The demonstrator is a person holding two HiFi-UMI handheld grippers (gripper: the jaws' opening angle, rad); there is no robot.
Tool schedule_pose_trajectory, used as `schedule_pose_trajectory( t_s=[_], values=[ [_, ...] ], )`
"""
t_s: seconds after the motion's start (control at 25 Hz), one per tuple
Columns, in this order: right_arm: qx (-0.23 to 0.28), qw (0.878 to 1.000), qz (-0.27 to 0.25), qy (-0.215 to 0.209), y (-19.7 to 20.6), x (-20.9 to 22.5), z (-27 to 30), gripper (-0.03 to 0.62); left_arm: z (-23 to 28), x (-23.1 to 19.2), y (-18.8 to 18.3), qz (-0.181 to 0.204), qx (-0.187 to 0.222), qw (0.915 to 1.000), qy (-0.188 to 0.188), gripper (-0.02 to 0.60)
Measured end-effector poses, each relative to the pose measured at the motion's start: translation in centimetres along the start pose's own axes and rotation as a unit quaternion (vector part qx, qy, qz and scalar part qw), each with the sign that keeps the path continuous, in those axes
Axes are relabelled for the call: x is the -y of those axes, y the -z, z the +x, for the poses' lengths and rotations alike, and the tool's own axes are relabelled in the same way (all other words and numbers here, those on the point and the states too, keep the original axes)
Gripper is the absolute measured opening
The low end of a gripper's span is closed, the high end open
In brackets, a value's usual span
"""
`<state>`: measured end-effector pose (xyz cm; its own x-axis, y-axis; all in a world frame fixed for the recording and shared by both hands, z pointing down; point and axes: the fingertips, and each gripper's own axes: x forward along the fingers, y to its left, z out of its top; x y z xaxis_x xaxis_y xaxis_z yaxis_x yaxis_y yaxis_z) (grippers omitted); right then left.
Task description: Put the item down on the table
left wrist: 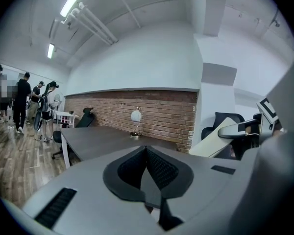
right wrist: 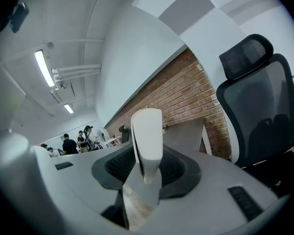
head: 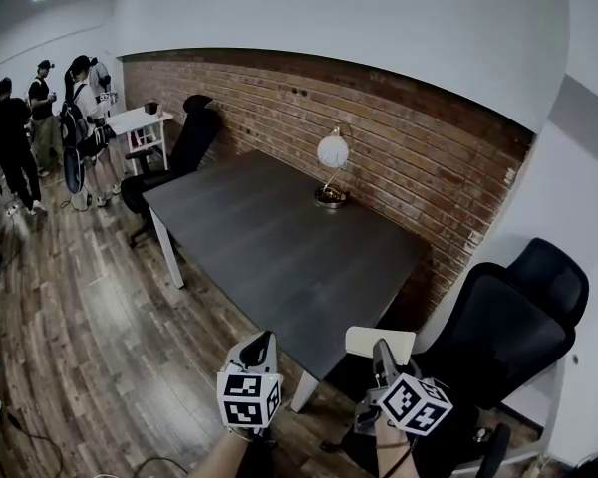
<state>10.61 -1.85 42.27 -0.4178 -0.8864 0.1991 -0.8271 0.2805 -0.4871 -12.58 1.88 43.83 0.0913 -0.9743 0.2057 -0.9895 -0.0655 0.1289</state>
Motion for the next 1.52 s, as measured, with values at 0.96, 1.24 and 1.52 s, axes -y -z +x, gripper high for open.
schedule_pose_trajectory(
  t_s=[0.96,1.24,1.52],
  values=[
    [0.031,0.996,-0.022,0.085,-5.1,-2.9,16.8,0.158,20.0,-9.8,-5.1,-0.025,-0.014,0.9957,0.088,0.018],
    [0.028,0.990,-0.012,0.136,-4.6,-0.2,17.1,0.158,23.6,-8.0,-4.0,-0.018,-0.031,0.9910,0.129,0.018],
    [0.031,0.988,0.003,0.154,-5.0,2.5,17.0,0.158,25.7,-5.0,-2.5,-0.019,-0.054,0.9857,0.159,0.017]
  ],
)
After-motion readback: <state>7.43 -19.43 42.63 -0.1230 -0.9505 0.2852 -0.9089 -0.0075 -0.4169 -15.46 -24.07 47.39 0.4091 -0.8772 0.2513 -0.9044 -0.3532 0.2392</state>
